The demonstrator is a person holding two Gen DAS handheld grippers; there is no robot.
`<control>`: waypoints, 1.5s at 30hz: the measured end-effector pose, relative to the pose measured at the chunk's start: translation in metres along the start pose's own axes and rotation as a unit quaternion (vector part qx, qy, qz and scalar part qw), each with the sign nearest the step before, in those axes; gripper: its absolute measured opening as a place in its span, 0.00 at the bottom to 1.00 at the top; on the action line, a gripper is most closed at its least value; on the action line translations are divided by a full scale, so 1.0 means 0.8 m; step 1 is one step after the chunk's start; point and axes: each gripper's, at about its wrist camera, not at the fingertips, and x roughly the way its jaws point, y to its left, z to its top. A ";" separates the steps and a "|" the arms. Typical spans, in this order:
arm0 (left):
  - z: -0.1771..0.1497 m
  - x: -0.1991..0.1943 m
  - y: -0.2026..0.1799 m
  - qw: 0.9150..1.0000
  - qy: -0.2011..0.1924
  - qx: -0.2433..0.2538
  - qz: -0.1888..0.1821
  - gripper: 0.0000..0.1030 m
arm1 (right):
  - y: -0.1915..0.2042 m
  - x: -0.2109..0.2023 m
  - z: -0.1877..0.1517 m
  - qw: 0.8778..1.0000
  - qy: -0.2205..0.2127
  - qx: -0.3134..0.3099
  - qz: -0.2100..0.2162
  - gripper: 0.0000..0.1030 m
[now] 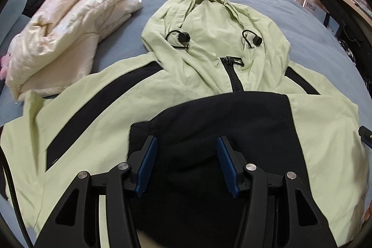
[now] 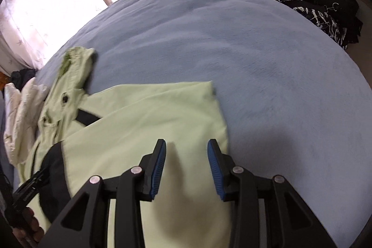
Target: Fold large clothes
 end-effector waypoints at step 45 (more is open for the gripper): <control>-0.230 -0.242 0.348 0.991 -0.049 -0.123 -0.022 0.55 | 0.320 -0.178 -0.315 0.973 0.027 -0.188 0.129 0.57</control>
